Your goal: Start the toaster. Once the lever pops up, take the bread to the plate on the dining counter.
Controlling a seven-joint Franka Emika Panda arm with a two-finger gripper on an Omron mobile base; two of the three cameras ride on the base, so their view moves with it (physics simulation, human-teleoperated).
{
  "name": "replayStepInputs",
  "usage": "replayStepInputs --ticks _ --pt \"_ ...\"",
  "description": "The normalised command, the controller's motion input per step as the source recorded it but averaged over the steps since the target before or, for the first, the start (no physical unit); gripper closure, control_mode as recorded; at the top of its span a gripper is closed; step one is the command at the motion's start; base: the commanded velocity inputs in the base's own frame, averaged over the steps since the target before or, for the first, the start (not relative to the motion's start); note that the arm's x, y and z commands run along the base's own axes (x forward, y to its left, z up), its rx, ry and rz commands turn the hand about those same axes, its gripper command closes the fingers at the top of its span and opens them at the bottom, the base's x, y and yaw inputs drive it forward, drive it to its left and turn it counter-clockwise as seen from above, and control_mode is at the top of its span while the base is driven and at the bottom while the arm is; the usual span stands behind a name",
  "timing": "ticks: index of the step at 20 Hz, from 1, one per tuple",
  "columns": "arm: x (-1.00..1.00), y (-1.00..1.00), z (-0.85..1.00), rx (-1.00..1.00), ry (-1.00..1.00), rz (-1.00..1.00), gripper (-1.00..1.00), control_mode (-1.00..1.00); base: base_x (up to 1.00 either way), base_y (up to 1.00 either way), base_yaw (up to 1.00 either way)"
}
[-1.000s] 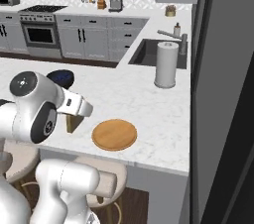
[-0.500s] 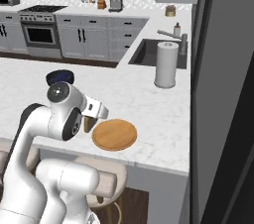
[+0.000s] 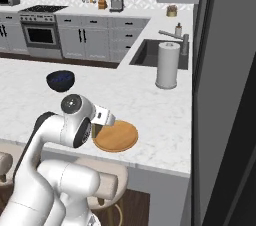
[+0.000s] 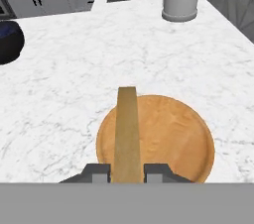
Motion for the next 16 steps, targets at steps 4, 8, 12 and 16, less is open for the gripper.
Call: replayStepInputs --ticks 4,8,12,16 --pt "0.33 -0.07 -0.18 0.0 0.06 0.07 1.0 -1.0 0.0 0.0 0.0" --pt "0.29 -0.14 -0.16 0.0 0.08 0.08 1.0 -1.0 0.0 0.0 0.0" --pt "0.32 -0.13 -0.16 0.0 0.09 0.08 1.0 -1.0 0.0 0.0 0.0" --pt "0.3 -0.02 -0.28 0.0 0.1 0.08 1.0 -1.0 0.0 0.0 0.0"
